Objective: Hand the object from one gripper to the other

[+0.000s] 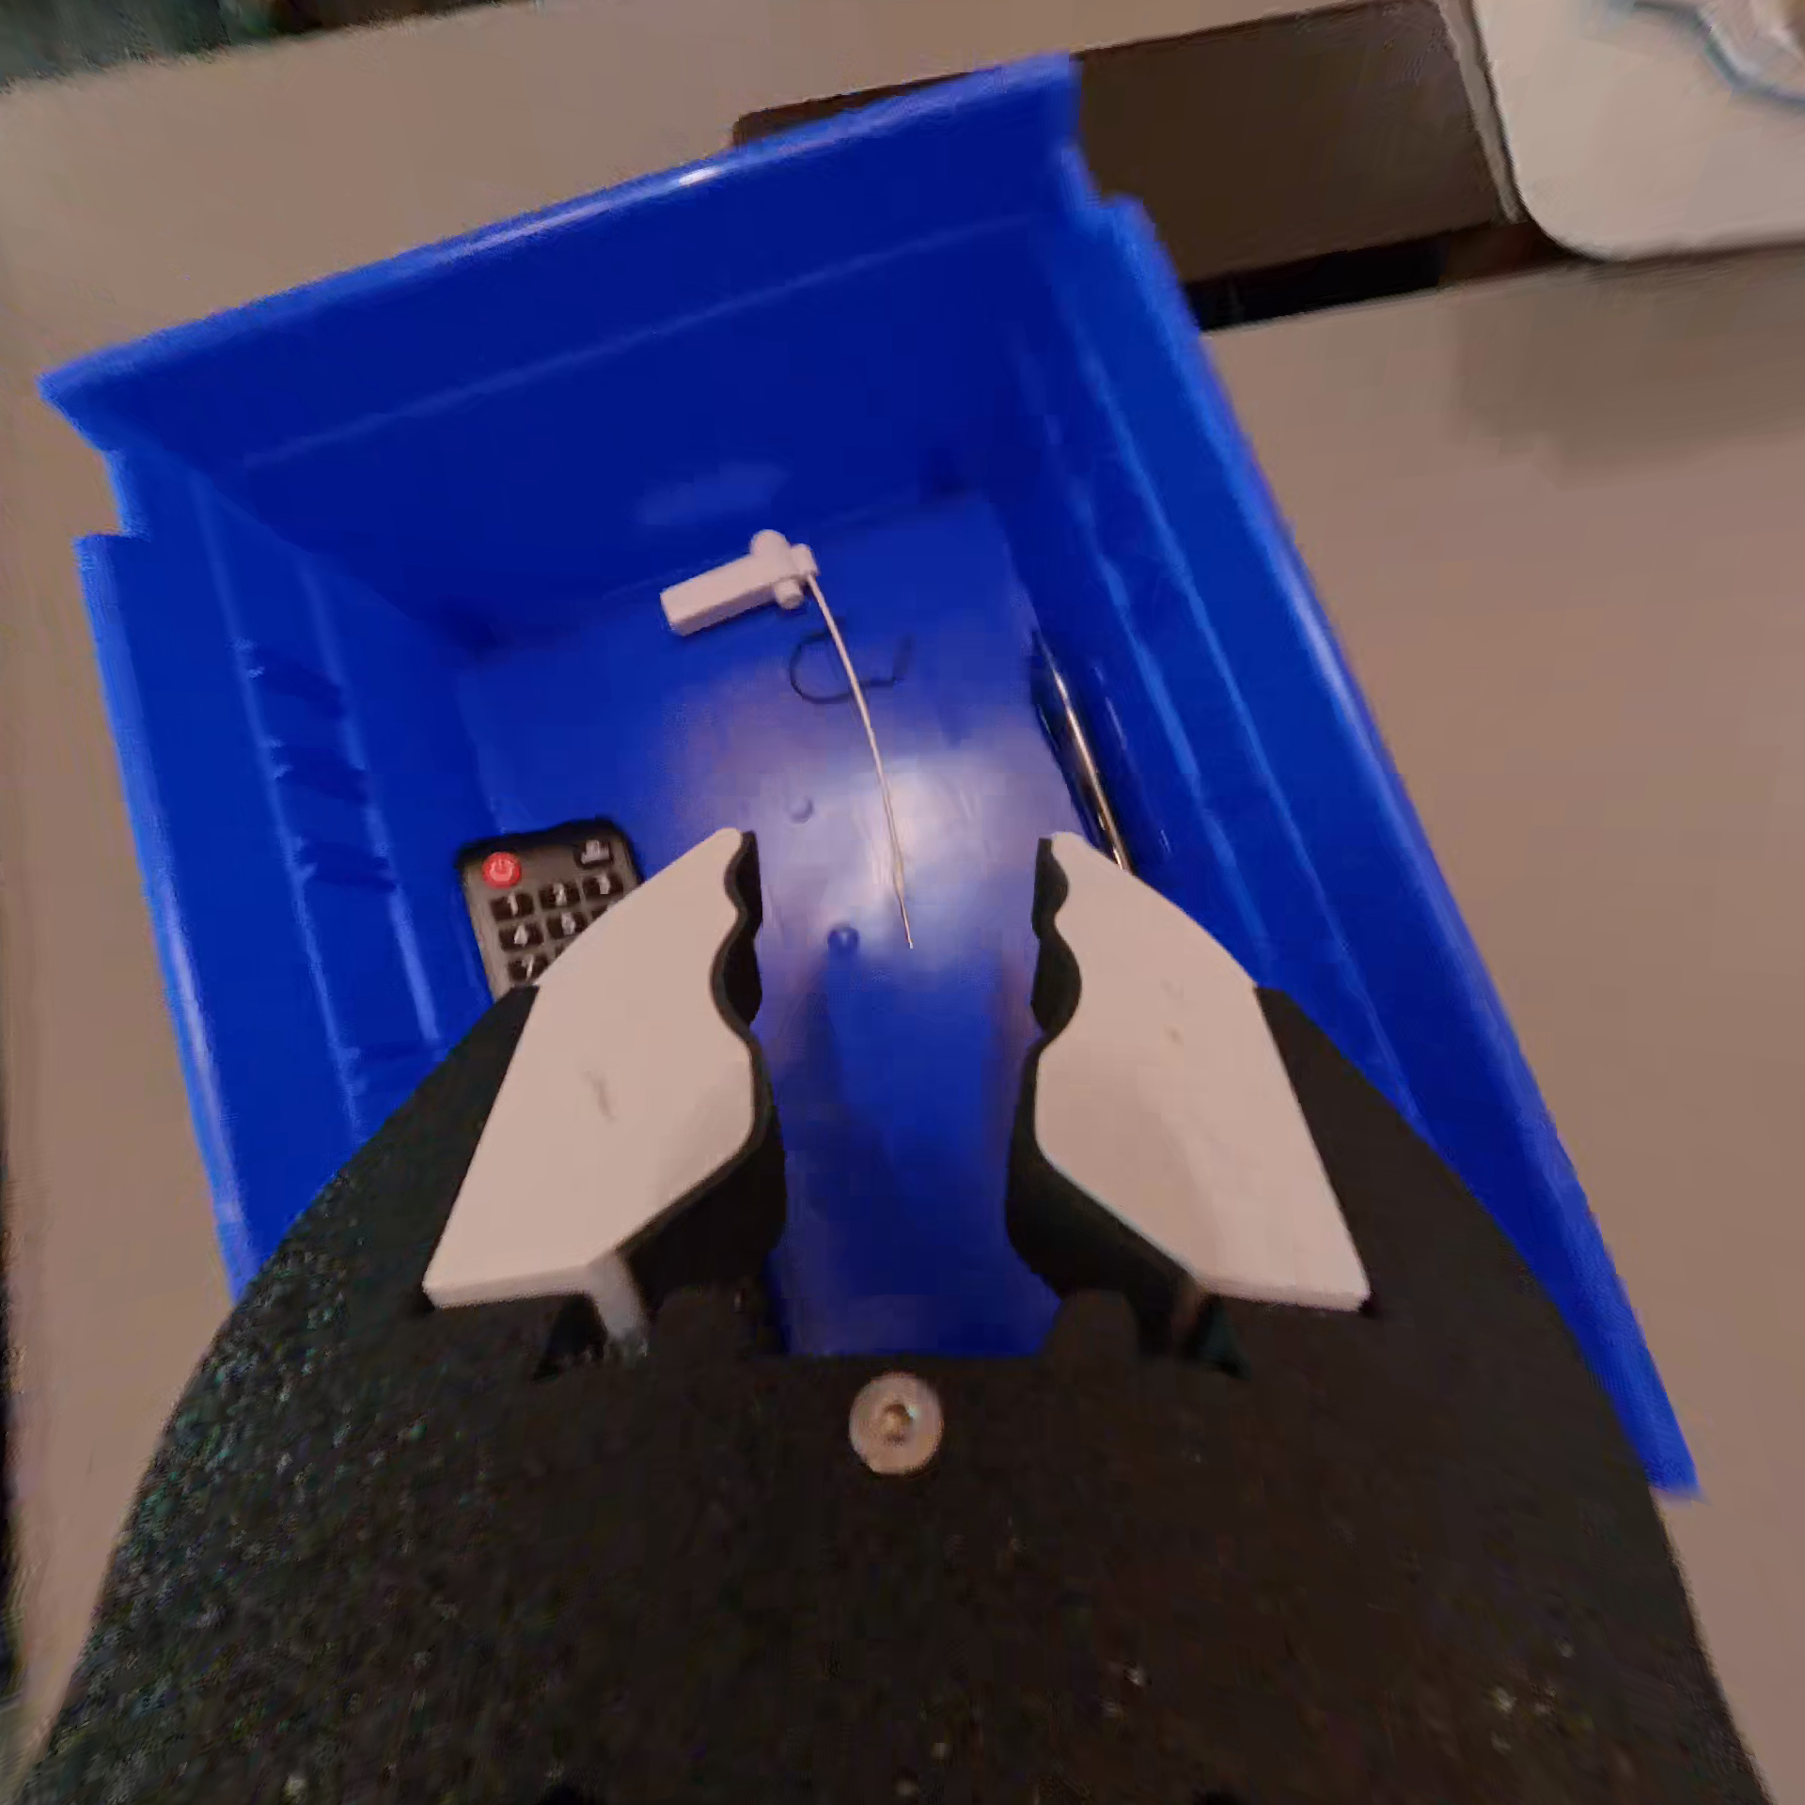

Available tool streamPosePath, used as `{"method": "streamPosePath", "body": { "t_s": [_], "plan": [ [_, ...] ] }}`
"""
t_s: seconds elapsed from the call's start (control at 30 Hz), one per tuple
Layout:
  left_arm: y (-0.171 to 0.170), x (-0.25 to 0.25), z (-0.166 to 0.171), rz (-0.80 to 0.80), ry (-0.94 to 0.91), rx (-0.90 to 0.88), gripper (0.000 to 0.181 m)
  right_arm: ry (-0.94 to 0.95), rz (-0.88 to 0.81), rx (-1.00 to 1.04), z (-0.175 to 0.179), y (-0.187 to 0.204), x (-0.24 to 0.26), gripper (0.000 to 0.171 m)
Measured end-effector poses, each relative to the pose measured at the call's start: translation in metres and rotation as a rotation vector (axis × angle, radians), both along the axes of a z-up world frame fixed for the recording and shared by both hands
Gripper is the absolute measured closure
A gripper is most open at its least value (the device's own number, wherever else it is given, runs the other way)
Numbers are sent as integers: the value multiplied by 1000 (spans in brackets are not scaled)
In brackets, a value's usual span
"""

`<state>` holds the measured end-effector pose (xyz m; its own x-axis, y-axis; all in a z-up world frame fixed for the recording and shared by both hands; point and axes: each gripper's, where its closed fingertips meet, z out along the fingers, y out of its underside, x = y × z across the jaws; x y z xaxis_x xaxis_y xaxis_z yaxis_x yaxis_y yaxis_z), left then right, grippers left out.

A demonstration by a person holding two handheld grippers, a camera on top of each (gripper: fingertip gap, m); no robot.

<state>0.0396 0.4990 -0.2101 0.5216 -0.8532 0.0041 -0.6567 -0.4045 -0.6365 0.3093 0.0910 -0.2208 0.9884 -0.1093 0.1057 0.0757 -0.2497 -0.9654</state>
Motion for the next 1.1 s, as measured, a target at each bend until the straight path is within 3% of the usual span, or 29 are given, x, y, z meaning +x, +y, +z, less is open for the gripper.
{"method": "streamPosePath", "body": {
  "t_s": [0.13,0.3,0.43,0.73,0.93,1.1],
  "plan": [
    [47,23,-32,142,31,-188,121,-35,28,-33,-4,3,-7,132],
    [79,48,-63,218,154,-194,105,-111,59,-55,-7,4,-16,131],
    [89,55,-80,244,243,-197,105,-156,91,-71,-10,5,-24,132],
    [90,54,-87,216,233,-148,129,-222,131,-121,-18,7,-33,132],
    [82,49,-33,183,54,-69,129,-208,116,-93,-14,6,-30,130],
    [30,55,82,-7,-292,-18,130,-164,168,-95,-14,2,-38,112]
  ]
}}
